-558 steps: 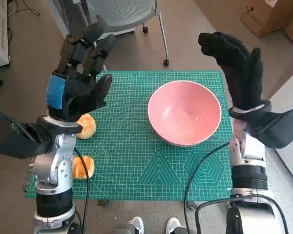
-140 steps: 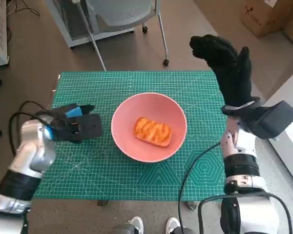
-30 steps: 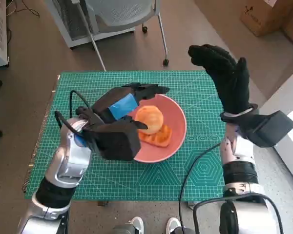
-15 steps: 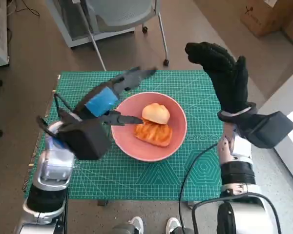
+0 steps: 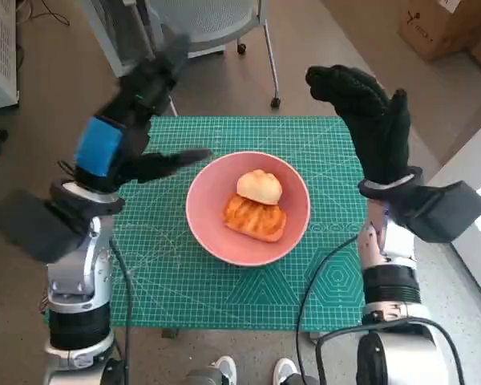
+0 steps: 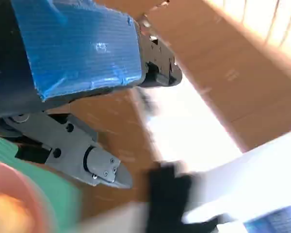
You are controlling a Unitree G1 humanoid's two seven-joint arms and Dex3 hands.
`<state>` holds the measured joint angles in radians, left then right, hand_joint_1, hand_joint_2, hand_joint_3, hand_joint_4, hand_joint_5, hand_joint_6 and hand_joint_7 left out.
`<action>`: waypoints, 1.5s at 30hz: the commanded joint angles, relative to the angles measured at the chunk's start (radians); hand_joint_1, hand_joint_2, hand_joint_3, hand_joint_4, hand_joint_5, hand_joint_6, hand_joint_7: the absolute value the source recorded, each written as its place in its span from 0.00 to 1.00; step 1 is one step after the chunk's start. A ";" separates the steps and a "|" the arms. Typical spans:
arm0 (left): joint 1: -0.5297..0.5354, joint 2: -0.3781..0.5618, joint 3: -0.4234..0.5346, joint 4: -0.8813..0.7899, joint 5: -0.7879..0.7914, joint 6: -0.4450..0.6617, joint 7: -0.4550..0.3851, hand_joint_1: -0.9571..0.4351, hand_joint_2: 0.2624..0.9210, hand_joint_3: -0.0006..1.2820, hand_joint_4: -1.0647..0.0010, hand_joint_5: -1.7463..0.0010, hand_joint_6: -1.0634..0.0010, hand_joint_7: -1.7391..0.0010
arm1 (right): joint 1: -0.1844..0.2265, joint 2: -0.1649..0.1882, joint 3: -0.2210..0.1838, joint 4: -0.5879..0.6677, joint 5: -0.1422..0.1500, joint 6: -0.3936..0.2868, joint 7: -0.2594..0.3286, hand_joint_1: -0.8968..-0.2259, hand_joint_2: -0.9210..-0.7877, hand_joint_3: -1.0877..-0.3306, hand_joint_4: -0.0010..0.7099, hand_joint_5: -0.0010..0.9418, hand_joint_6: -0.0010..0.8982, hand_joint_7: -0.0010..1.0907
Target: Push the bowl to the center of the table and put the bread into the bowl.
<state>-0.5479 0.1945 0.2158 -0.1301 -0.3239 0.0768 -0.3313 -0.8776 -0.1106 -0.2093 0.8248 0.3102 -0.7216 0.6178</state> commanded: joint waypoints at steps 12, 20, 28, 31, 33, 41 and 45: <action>-0.027 -0.002 0.027 0.041 -0.046 -0.060 0.037 0.32 0.96 0.07 0.82 0.98 1.00 0.62 | -0.008 -0.018 0.020 -0.037 -0.023 0.038 -0.051 0.47 0.00 0.78 0.36 0.01 0.46 0.00; -0.054 -0.006 0.014 0.040 -0.059 -0.044 0.046 0.32 0.98 0.06 0.80 0.98 0.99 0.61 | -0.003 -0.029 0.029 -0.062 -0.026 0.047 -0.059 0.47 0.00 0.80 0.37 0.01 0.47 0.00; -0.075 -0.004 0.005 0.060 -0.057 -0.061 0.035 0.33 0.99 0.04 0.80 0.98 0.99 0.60 | 0.002 -0.045 0.040 -0.079 -0.055 0.047 -0.088 0.46 0.00 0.80 0.38 0.01 0.47 0.00; -0.081 -0.008 -0.002 0.061 -0.049 -0.064 0.040 0.33 0.99 0.04 0.80 0.98 0.99 0.60 | 0.006 -0.048 0.040 -0.087 -0.057 0.052 -0.094 0.46 0.00 0.80 0.38 0.01 0.47 0.00; -0.084 -0.009 -0.008 0.064 -0.041 -0.069 0.044 0.33 1.00 0.04 0.80 0.98 0.99 0.60 | 0.008 -0.052 0.041 -0.089 -0.057 0.053 -0.095 0.46 0.00 0.80 0.38 0.01 0.47 0.00; -0.094 -0.007 -0.019 0.086 -0.018 -0.097 0.051 0.35 1.00 0.05 0.81 0.99 1.00 0.64 | 0.018 -0.057 0.037 -0.103 -0.043 0.072 -0.091 0.46 0.00 0.80 0.38 0.01 0.47 0.00; -0.099 -0.004 -0.023 0.092 -0.010 -0.105 0.055 0.34 1.00 0.05 0.81 0.99 1.00 0.65 | 0.021 -0.057 0.035 -0.109 -0.039 0.079 -0.091 0.46 0.00 0.81 0.38 0.01 0.47 0.01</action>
<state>-0.6213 0.1886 0.1988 -0.0448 -0.3489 -0.0062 -0.2821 -0.8823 -0.1577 -0.1743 0.7197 0.2708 -0.6622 0.5273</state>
